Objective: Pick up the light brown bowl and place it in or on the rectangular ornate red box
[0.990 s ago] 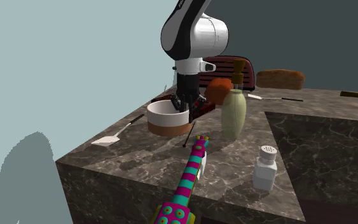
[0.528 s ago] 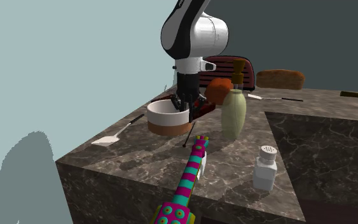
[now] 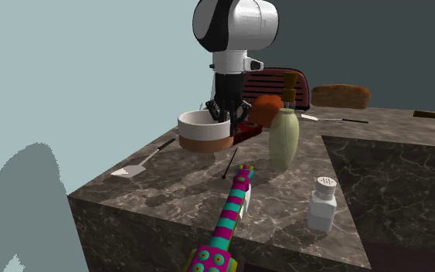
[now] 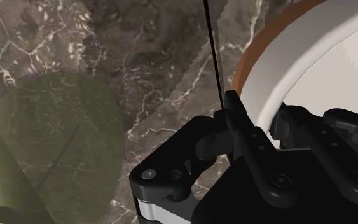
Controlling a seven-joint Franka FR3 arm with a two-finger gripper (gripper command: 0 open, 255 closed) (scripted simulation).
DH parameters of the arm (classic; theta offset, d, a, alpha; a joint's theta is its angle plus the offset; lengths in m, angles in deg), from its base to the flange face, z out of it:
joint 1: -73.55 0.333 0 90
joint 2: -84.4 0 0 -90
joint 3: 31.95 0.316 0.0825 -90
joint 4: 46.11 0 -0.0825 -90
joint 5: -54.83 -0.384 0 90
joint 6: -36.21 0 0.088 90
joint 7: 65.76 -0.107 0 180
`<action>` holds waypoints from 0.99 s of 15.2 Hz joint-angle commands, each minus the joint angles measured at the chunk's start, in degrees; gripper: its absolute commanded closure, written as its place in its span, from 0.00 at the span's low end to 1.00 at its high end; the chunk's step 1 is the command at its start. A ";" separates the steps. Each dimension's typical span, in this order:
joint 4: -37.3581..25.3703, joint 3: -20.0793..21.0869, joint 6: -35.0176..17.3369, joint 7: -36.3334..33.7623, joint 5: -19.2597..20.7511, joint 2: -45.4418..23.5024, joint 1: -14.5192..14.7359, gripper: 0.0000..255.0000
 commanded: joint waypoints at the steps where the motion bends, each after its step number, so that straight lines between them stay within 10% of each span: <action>1: -0.53 0.22 1.48 0.46 -0.73 1.09 -0.13 1.00; 15: -6.76 0.36 11.38 3.30 -3.53 5.24 -0.99 1.00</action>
